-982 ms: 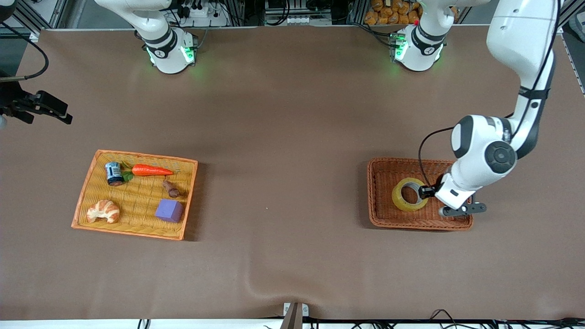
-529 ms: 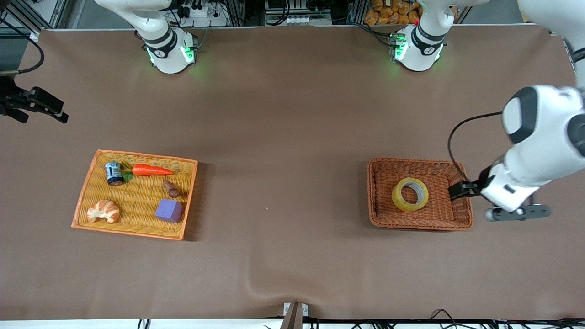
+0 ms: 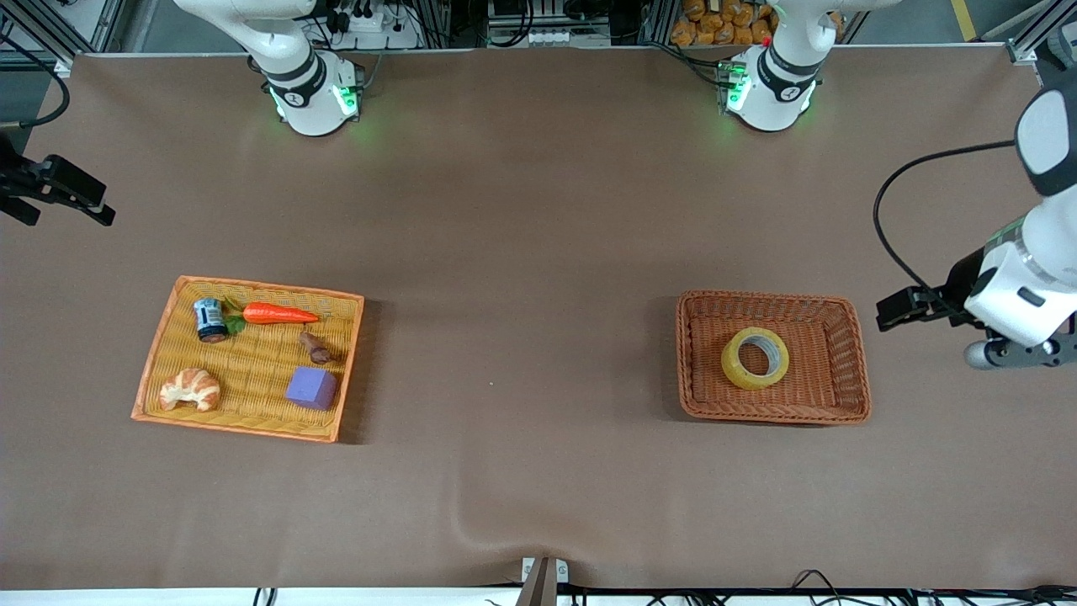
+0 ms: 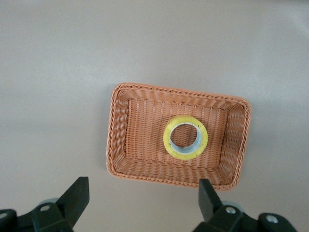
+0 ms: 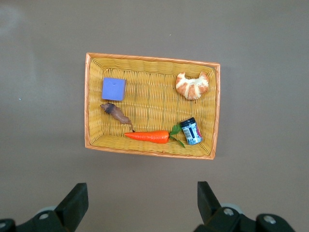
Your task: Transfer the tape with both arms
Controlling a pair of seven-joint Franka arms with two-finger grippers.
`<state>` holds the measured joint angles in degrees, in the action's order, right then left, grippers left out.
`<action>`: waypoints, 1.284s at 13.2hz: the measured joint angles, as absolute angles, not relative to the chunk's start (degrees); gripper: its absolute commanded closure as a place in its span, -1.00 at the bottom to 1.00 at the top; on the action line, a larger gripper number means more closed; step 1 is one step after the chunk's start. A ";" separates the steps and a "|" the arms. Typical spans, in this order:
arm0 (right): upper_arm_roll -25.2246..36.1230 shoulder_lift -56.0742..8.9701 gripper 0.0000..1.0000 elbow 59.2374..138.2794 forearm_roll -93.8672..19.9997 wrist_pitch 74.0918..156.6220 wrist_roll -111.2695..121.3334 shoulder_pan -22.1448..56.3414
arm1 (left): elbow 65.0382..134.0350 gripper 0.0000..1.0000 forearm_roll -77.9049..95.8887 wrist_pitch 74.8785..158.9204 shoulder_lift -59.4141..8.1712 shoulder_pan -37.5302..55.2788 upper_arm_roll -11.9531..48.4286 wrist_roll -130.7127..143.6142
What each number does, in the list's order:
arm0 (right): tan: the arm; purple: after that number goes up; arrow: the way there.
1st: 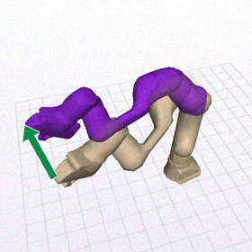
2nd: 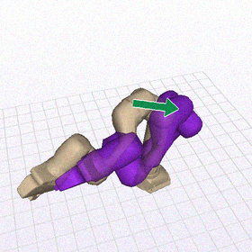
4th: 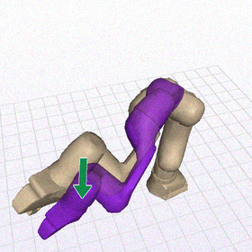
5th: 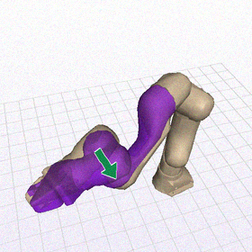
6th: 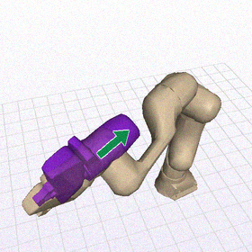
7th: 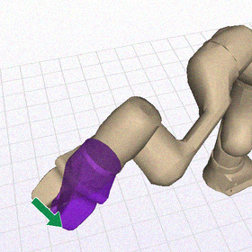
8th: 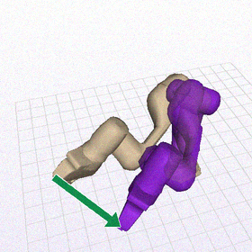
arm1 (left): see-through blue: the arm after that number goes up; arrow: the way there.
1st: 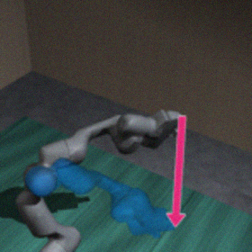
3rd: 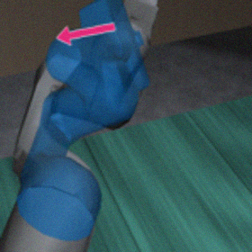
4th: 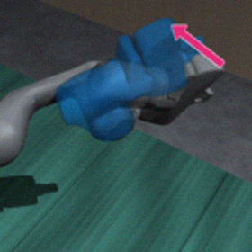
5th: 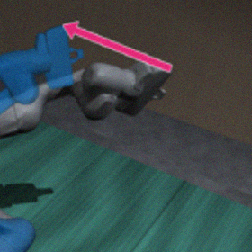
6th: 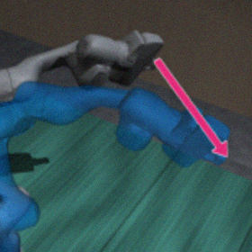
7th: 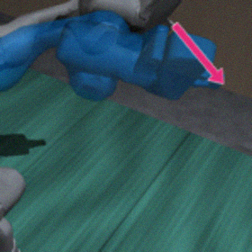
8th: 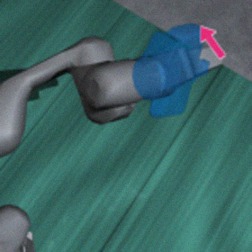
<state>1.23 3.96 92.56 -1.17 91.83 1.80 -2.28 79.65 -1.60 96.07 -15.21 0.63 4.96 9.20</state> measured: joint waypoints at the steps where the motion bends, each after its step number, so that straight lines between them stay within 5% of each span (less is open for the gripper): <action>1: 1.24 3.96 -1.00 92.53 -1.17 91.84 1.80 -2.29 | 79.59 -1.00 -1.60 94.94 -14.41 0.60 4.95 9.20; 17: 1.23 3.83 -1.00 92.49 -1.13 91.75 1.80 -2.28 | 79.51 -1.00 -1.57 86.52 -6.65 -0.11 5.13 8.50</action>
